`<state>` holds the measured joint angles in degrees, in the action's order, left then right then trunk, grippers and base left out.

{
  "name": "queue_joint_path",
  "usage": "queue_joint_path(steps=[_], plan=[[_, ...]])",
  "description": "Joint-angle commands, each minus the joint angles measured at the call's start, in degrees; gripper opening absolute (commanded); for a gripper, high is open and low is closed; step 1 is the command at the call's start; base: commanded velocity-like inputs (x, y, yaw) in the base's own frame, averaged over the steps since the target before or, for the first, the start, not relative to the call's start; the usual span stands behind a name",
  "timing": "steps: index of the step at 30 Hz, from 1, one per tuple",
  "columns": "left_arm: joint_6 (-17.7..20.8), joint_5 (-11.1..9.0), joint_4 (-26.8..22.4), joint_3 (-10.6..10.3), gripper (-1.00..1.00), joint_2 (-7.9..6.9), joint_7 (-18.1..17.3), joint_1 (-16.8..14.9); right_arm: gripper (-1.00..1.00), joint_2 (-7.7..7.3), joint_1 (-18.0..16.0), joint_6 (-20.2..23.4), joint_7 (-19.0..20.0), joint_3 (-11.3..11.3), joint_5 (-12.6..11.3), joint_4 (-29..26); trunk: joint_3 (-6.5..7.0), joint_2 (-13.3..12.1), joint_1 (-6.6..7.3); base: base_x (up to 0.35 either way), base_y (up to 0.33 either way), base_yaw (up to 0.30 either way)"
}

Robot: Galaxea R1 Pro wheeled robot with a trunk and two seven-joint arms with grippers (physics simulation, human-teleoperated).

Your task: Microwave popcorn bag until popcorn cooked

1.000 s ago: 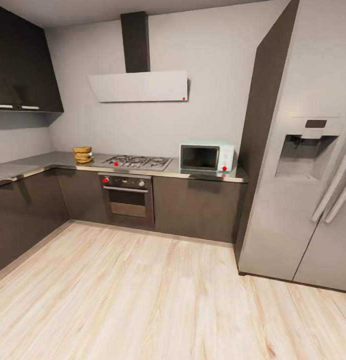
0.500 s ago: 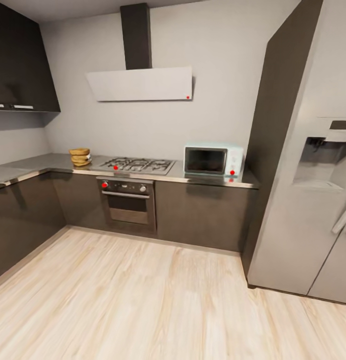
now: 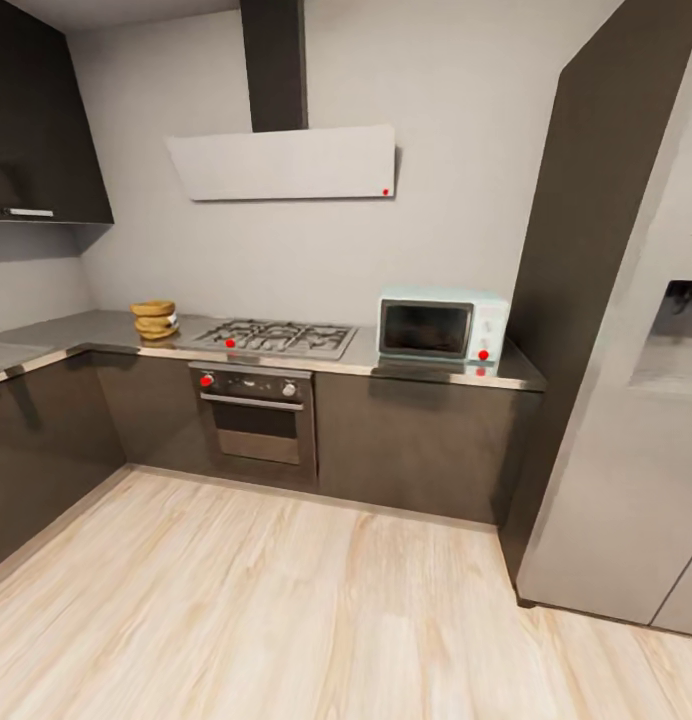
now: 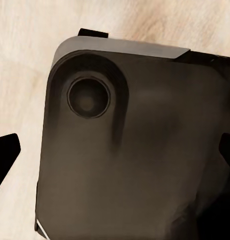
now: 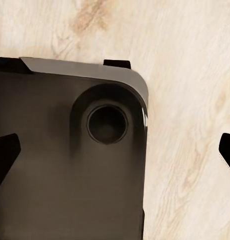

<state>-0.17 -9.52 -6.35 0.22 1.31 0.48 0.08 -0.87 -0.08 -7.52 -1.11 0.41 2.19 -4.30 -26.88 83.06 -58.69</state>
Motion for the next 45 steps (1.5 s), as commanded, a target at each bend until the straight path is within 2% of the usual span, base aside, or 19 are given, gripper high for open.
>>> queue_joint_path(steps=[1,21,45], plan=[[0.0,-0.4,-0.1,0.0,1.00,0.01,0.1,0.0,1.00,-0.01,0.0,-0.1,-0.1,0.0,0.2,0.0,-0.05,0.0,-0.03,0.325,0.097,0.000],[-0.1,-0.7,-0.1,0.2,1.00,-0.01,0.0,0.0,1.00,0.14,0.0,0.0,-0.1,-0.7,-0.6,0.0,-0.05,0.0,-0.03,0.319,0.089,-0.036],[-0.1,-0.8,-0.1,0.5,1.00,0.01,0.1,0.0,1.00,0.09,0.0,0.0,-0.1,-0.9,-0.6,0.0,-0.05,0.0,-0.03,0.010,0.001,-0.241]])
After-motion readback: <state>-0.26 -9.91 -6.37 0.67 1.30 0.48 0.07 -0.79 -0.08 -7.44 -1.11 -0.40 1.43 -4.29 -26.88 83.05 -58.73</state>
